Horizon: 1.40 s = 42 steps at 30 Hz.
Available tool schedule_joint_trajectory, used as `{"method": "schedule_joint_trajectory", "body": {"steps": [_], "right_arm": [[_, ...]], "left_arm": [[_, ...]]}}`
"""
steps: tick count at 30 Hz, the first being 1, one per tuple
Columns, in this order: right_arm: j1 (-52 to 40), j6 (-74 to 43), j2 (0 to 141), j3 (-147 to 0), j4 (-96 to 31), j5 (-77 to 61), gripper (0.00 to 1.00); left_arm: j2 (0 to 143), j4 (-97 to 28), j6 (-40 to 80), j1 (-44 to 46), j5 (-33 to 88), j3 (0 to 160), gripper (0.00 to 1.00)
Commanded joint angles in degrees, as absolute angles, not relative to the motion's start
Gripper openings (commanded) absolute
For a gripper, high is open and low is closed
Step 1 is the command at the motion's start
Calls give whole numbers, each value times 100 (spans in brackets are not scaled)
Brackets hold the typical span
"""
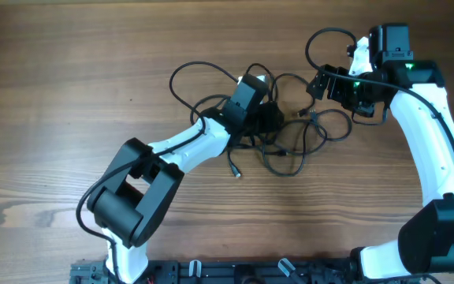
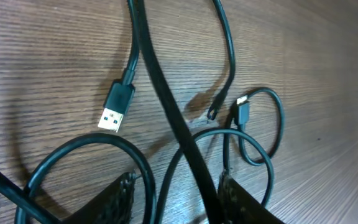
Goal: Untangle cables
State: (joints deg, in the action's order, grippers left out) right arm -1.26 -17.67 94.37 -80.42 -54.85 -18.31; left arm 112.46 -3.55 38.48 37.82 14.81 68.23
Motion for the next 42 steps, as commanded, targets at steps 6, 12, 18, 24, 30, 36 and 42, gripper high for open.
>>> {"method": "schedule_joint_trajectory", "body": {"steps": [6, 12, 18, 24, 30, 36, 42], "right_arm": [[-143, -1649, 9321, -8184, -5468, -1758, 99], [-143, -1500, 9321, -8184, -5472, -1758, 99], [-143, -1400, 9321, -8184, -5509, -1859, 96], [-143, -998, 9321, -8184, -5516, -2860, 90], [-143, -805, 9321, -8184, -5653, -3109, 90], [-174, 174, 9314, -8184, -5618, -5146, 86], [-803, 445, 9299, -8184, -5339, -5940, 86]], "left_arm": [[11327, -364, 3839, 3802, 1406, 6862, 19], [10606, -996, 3780, 3225, 2576, 6864, 4], [8667, -1800, 3785, 2110, 3868, 6864, 4], [6956, -1173, 5277, 1461, 4543, 6866, 4], [5734, 589, 6967, 790, 4180, 6866, 4], [6230, -1966, 6173, 1076, 2797, 6864, 4], [6805, -1041, 6685, 1074, 2672, 6864, 4]]}}
